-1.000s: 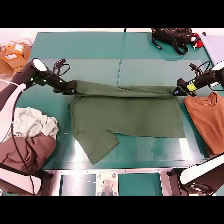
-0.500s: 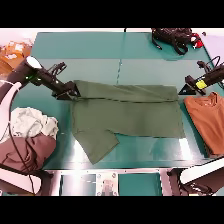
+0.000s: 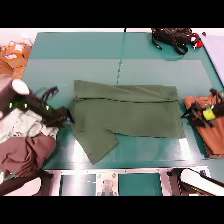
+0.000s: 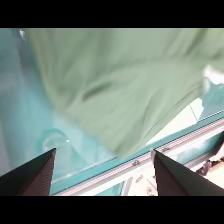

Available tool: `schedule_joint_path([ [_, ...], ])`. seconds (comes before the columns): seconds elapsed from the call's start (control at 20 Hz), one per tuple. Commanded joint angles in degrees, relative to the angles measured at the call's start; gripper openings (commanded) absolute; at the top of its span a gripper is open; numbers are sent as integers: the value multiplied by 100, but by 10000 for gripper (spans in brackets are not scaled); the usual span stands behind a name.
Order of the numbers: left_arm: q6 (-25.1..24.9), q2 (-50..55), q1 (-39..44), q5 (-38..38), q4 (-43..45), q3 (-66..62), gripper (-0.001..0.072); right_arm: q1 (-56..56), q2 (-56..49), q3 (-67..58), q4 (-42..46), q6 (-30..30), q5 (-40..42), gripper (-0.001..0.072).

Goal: Fold the shirts.

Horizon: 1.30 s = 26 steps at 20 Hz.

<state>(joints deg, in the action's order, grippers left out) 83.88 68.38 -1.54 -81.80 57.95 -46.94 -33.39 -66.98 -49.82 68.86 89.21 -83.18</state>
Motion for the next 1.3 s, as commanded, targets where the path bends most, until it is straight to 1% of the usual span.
schedule_joint_path([
  [0.0, 317, -984, 326, 951, -105, 1615, 665, -181, 1019, 1696, 20, 212, 684, 521],
  [0.1, 354, -1029, 857, 1558, -437, 2138, 665, -181, 1058, 2124, -57, 212, 785, 521],
  [0.2, 522, -1014, 1355, 2190, -691, 2498, 665, -181, 1058, 2350, -120, 212, 977, 521],
  [0.35, 887, -1014, 1899, 3086, -787, 2651, 664, -181, 1056, 2581, -608, 212, 1775, 521],
  [0.45, 933, -1014, 2135, 3593, -916, 2651, 664, -181, 1021, 2677, -1014, 212, 2288, 521],
  [0.5, 929, -1014, 2199, 3788, -1034, 2651, 611, -181, 986, 2691, -1207, 212, 2446, 521],
  [0.55, 876, -1014, 2201, 3882, -1224, 2651, 432, -181, 966, 2693, -1355, 210, 2564, 520],
  [0.6, 780, -1014, 2201, 3897, -1311, 2634, 354, -181, 966, 2693, -1462, 210, 2699, 512],
  [0.65, 706, -1016, 2201, 3873, -1292, 2575, 353, -181, 966, 2693, -1532, 205, 2826, 479],
  [0.7, 706, -1016, 2201, 3871, -1246, 2498, 286, -181, 966, 2688, -1552, 203, 2927, 319],
  [0.75, 540, -1016, 2201, 3816, -1169, 2380, 26, -181, 966, 2667, -1552, 140, 2970, 101],
  [0.8, 509, -1016, 2190, 3674, -1023, 2240, 25, -181, 966, 2621, -1550, -2, 2953, 31],
  [0.85, 507, -1016, 2140, 3386, -807, 2061, 24, -184, 973, 2564, -1539, -149, 2861, 26],
  [0.95, 614, -1023, 1976, 2555, -153, 1668, 24, -184, 975, 2400, -1416, -280, 2527, 15],
  [1.05, 619, -1060, 1843, 1655, 389, 1292, 24, -184, 977, 2170, -1134, -284, 2131, 14],
  [1.25, 719, -1419, 1810, 498, 1045, 669, 24, -184, 979, 1740, -498, -107, 1303, 14],
])
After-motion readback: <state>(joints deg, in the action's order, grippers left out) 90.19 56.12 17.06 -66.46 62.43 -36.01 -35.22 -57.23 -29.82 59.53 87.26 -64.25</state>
